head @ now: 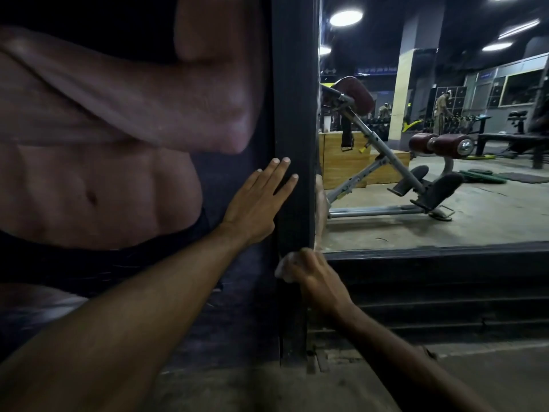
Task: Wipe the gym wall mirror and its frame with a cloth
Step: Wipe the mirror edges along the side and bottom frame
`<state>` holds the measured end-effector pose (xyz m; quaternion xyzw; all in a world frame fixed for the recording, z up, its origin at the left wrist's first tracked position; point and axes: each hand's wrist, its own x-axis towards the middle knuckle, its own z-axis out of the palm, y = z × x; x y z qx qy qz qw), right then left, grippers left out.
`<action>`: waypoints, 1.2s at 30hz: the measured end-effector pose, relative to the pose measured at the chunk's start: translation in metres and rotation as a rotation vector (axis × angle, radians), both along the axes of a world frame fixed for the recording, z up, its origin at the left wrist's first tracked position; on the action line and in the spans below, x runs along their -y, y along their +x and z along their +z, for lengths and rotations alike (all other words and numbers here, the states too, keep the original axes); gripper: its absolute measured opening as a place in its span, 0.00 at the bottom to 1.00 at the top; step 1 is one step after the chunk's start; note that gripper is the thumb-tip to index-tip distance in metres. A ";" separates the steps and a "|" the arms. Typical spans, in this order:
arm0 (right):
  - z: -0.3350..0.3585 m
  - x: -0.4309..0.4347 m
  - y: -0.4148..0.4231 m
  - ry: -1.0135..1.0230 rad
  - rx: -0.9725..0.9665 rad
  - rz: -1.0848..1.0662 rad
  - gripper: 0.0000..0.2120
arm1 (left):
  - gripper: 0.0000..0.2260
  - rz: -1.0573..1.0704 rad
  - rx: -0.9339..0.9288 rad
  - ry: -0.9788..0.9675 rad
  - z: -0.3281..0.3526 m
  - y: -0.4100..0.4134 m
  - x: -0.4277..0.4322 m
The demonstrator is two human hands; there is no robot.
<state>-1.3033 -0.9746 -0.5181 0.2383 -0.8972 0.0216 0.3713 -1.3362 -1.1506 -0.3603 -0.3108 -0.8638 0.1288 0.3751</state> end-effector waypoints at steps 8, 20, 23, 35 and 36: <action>0.008 0.007 -0.016 -0.004 -0.157 -0.073 0.19 | 0.43 0.007 -0.009 -0.068 -0.019 -0.004 0.006; -0.013 -0.016 0.013 -0.729 -0.057 -0.167 0.18 | 0.43 -0.008 -0.022 -0.025 -0.114 -0.009 0.002; -0.015 0.005 0.006 -0.830 -0.047 -0.174 0.30 | 0.47 0.018 -0.013 0.022 -0.126 -0.006 -0.006; -0.019 -0.001 0.020 -0.034 0.051 -0.392 0.32 | 0.55 0.017 0.046 0.023 -0.149 -0.012 -0.015; -0.016 -0.003 0.020 0.047 0.017 -0.432 0.30 | 0.55 0.009 0.045 0.013 -0.149 -0.014 -0.014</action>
